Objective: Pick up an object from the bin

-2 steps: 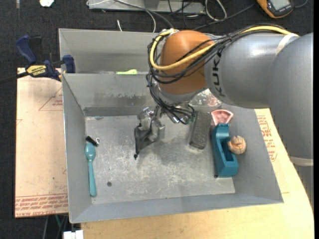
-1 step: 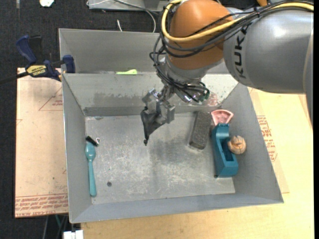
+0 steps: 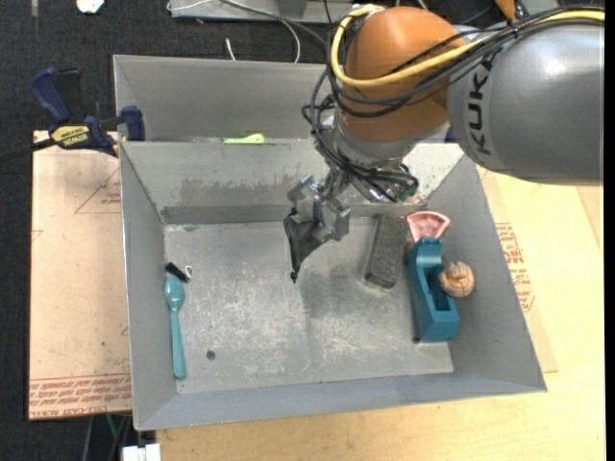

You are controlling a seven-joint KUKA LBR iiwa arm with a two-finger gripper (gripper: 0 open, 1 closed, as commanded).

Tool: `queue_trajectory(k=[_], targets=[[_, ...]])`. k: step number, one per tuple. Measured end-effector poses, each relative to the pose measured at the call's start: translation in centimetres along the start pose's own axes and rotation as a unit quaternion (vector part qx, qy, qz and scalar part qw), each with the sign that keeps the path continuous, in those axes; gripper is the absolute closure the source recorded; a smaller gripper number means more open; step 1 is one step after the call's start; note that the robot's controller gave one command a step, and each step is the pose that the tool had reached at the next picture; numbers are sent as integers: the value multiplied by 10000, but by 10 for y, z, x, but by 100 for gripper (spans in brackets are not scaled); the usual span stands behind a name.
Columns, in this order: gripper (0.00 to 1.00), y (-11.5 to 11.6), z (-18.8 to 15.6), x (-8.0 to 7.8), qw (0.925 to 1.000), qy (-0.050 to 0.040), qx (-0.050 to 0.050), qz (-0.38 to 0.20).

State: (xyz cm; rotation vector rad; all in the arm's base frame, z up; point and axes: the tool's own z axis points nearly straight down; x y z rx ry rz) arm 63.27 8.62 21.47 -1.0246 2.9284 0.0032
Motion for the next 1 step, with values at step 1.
queue_trajectory(k=[1], targets=[[100, -24, -5, 9, 9981, 70, -51, -613]])
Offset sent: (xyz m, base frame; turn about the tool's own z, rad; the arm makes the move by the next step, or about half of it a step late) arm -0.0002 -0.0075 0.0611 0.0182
